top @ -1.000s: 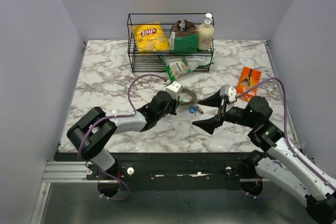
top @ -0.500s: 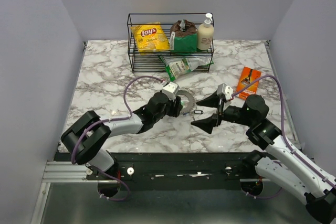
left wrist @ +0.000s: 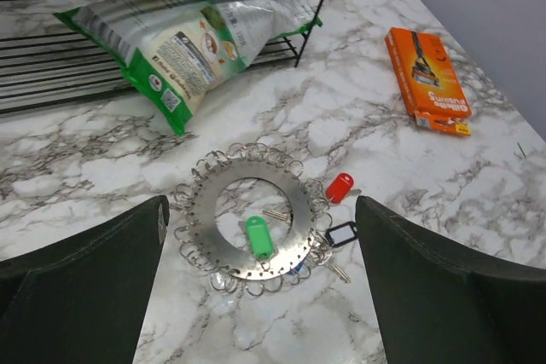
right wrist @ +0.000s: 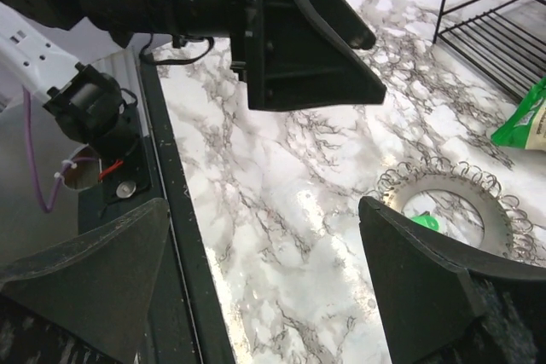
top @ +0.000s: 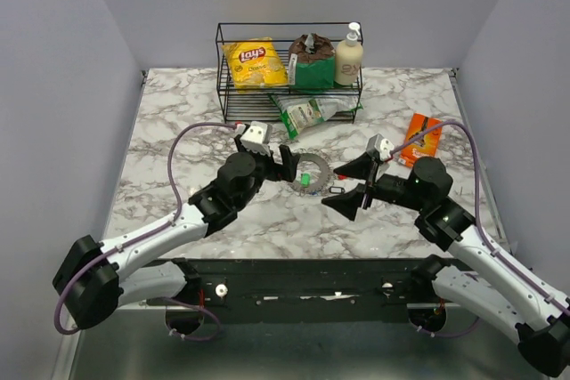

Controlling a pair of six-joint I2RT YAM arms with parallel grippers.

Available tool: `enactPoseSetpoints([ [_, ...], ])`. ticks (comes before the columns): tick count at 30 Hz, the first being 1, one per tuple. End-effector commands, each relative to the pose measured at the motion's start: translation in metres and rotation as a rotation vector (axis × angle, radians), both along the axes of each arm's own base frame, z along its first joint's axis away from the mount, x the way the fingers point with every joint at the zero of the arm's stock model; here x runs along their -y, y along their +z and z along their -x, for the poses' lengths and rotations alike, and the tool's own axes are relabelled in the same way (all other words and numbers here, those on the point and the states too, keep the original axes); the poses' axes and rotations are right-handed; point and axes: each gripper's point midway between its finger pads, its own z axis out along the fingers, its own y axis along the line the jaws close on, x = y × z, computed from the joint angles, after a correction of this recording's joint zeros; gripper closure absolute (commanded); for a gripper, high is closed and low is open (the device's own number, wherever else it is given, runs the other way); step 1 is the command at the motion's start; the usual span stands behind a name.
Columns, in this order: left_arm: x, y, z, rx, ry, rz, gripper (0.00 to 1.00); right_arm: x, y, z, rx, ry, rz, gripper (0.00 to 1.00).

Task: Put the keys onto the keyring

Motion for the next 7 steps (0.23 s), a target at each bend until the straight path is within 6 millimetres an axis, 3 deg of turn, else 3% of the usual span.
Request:
enactPoseSetpoints([
  [1,-0.0394,-0.0040,-0.0115,-0.050,0.225,-0.043,0.01,0.0003,0.0143,-0.0133,-0.001,-0.062,-0.019,0.00],
  [7,-0.0400,-0.0001,-0.0077,-0.018,0.205,-0.014,0.03,-0.0029,0.0073,-0.0173,-0.021,-0.059,-0.003,0.00],
])
